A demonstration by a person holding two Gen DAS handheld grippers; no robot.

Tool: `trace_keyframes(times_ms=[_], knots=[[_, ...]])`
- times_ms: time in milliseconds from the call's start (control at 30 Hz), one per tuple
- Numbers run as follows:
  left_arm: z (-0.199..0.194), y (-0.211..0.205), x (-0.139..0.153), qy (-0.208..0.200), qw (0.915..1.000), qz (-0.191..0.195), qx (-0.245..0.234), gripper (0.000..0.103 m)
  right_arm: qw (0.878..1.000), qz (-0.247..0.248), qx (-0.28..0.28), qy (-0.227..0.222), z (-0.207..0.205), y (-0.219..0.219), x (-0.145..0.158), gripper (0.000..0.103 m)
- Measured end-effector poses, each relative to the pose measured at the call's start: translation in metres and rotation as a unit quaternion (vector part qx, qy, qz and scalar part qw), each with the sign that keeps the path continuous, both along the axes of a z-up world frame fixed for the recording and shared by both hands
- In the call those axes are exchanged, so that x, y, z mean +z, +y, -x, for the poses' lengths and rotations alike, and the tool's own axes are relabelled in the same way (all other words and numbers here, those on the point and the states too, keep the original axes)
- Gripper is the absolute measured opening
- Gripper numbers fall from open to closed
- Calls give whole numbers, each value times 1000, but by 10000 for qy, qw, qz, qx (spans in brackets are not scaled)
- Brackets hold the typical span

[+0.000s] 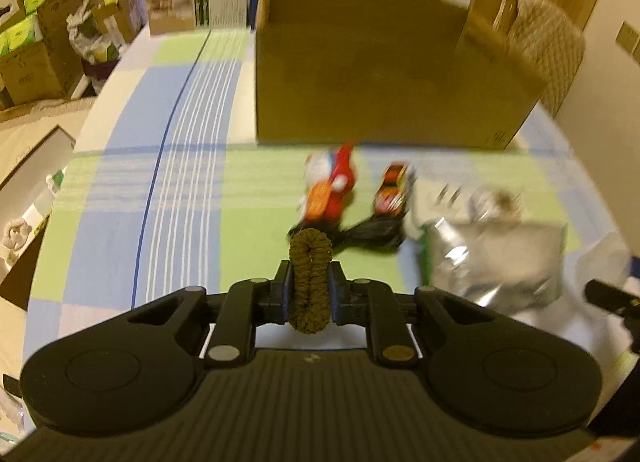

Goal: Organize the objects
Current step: 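Lower the cylinder into the cardboard box with the right tool while the left drops the hair tie in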

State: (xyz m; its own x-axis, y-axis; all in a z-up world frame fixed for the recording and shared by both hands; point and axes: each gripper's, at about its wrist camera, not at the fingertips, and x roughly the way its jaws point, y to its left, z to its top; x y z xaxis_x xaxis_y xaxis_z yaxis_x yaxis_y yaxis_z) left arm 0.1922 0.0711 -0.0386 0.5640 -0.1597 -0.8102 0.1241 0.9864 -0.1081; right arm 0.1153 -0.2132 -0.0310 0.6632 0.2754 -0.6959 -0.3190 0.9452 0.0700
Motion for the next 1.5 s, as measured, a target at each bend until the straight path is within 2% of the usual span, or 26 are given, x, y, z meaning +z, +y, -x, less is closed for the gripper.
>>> trace_keyframes(times_ms=[367, 567, 667, 833, 1133, 1167, 1233, 1267, 1500], knots=[[-31, -35, 82, -532, 9981, 120, -294, 14, 9994, -219, 191, -179, -57, 6, 67, 69], [-75, -43, 119, -707, 9968, 148, -343, 14, 9979, -44, 418, -486, -120, 28, 111, 69], [-97, -44, 130, -756, 9964, 167, -355, 14, 9982, -78, 390, -456, -156, 36, 123, 69], [-135, -45, 129, -689, 9965, 290, -362, 14, 9995, -177, 220, -144, -206, 44, 118, 69], [-173, -43, 103, -657, 9973, 211, -261, 16, 9997, -215, -57, 104, -250, 42, 94, 69], [-177, -42, 100, -669, 9972, 236, -226, 19, 9996, -228, -76, 122, -252, 41, 91, 69], [-184, -40, 95, -706, 9971, 283, -100, 38, 9995, -262, -125, 152, -258, 40, 85, 69], [-187, -39, 93, -746, 9968, 275, -26, 50, 9994, -279, -143, 170, -260, 39, 82, 69], [-188, -33, 86, -768, 9968, 224, 57, 51, 9989, -309, -211, 281, -266, 34, 69, 69]])
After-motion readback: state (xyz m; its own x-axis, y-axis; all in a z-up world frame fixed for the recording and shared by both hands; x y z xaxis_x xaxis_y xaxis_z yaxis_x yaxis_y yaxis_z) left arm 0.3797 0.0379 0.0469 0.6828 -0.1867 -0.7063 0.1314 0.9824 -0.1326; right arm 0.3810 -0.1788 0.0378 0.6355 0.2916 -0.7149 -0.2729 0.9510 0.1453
